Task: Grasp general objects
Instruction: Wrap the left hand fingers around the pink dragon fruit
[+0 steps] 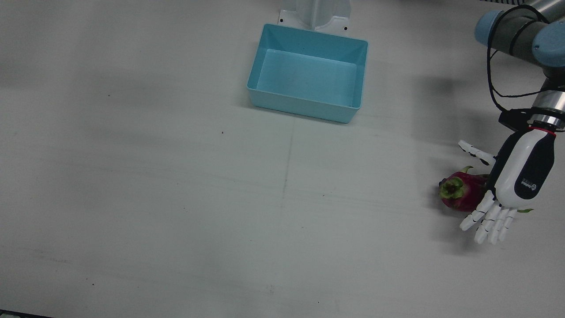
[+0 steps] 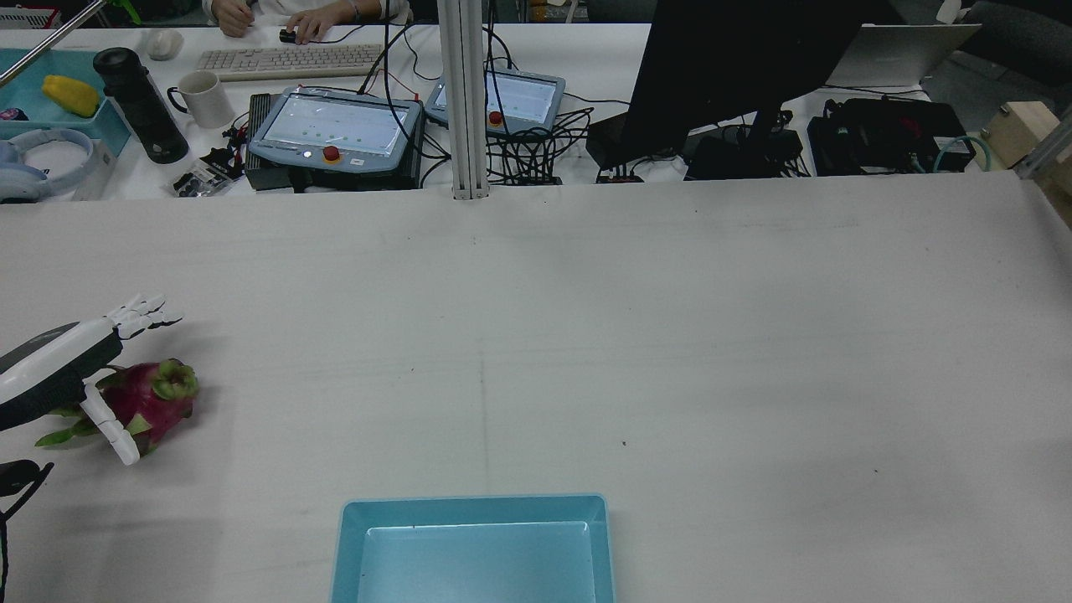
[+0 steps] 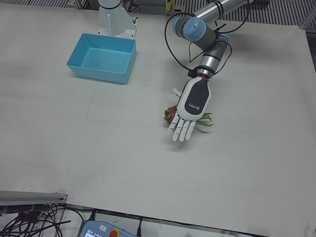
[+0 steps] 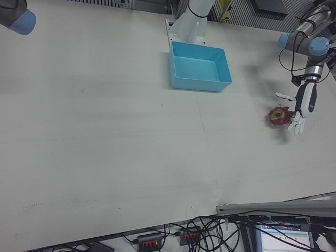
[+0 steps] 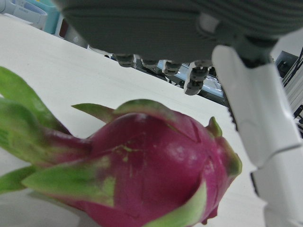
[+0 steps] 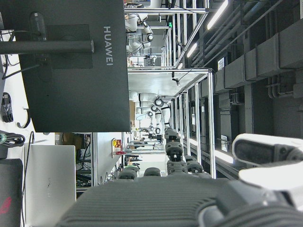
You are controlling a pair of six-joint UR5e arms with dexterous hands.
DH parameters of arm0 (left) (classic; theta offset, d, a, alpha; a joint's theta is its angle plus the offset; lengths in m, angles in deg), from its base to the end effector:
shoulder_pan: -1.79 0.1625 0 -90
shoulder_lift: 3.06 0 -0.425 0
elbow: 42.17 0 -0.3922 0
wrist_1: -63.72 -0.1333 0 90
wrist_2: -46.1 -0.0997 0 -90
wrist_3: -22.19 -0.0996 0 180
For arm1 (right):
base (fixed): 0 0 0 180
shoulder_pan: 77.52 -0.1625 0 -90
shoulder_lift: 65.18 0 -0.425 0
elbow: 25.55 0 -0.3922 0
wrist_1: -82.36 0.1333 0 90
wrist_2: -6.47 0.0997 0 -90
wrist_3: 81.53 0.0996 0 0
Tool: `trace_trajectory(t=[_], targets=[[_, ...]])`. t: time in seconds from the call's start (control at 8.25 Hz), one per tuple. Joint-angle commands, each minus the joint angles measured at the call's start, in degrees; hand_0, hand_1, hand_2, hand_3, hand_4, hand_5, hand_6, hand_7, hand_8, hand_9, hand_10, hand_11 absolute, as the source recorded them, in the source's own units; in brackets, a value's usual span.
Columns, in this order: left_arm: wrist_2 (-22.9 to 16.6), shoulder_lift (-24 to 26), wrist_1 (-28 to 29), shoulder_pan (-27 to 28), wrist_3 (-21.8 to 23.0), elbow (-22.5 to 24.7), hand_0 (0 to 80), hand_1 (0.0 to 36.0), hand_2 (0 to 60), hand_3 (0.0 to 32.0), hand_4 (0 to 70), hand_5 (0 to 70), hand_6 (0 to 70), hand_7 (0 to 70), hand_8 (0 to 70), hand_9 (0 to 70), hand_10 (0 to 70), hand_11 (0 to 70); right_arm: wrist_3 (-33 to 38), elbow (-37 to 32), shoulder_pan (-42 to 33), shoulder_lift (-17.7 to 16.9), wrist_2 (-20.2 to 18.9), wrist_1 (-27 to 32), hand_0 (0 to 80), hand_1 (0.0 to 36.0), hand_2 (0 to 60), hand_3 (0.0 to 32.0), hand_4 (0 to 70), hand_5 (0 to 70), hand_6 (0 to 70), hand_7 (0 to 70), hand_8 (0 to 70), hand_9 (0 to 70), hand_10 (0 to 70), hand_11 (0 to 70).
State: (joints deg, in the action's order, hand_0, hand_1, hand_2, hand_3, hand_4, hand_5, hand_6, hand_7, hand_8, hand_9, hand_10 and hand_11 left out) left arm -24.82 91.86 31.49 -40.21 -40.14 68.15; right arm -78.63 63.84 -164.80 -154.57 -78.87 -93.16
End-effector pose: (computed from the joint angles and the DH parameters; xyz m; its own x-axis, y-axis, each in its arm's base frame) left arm 0.2402 -0.4394 0.5291 -0.3255 -0.2974 -0.8975 0.8156 0.3919 -0.4257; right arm 0.1173 -0.5096 0.6791 -0.9979 -0.0296 -0.0568 0.0543 0.0796 -0.9953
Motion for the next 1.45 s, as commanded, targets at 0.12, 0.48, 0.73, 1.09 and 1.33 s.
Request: trace_trajectory(t=[0.12,0.48,0.73,1.09,1.33], targets=[[3.58,4.04,-4.32,0.69,1.43,-3.44,54.7,21.7,3.2,1.2,0.0,5.9,0.0,4.8,0.0,0.0,0.0,2.5,0.0,0.0,0.0,0.0,0.0,0.0,0.0,0.0,0.0,0.0,0.0,0.0,0.0,0.0,0.0,0.0,0.0,0.0],[3.33,3.78,-6.17,0.69,1.34,-3.89,56.6,23.8,5.6,1.0,0.0,6.1,0.0,4.6,0.0,0.0,0.4,3.6,0.0,0.0,0.0,0.0,0.0,0.0,0.0,0.0,0.0,0.0,0.0,0.0,0.0,0.0,0.0,0.0,0.0,0.0],[2.89,3.69,-6.44,0.78,1.25,-3.44,55.1,22.6,5.4,0.0,0.0,7.2,0.0,4.5,0.0,0.0,0.2,3.2,0.0,0.0,0.0,0.0,0.0,0.0,0.0,0.0,0.0,0.0,0.0,0.0,0.0,0.0,0.0,0.0,0.0,0.0],[1.57,3.25,-2.26,0.52,1.25,-3.09,50.4,16.9,0.7,0.0,0.0,15.4,0.0,2.0,0.0,0.0,0.0,0.0,0.0,0.0,0.0,0.0,0.0,0.0,0.0,0.0,0.0,0.0,0.0,0.0,0.0,0.0,0.0,0.0,0.0,0.0],[2.09,2.99,-0.92,0.69,1.25,-2.92,49.6,16.7,5.3,0.0,0.0,20.2,0.0,2.9,0.0,0.0,0.0,0.1,0.0,0.0,0.0,0.0,0.0,0.0,0.0,0.0,0.0,0.0,0.0,0.0,0.0,0.0,0.0,0.0,0.0,0.0]])
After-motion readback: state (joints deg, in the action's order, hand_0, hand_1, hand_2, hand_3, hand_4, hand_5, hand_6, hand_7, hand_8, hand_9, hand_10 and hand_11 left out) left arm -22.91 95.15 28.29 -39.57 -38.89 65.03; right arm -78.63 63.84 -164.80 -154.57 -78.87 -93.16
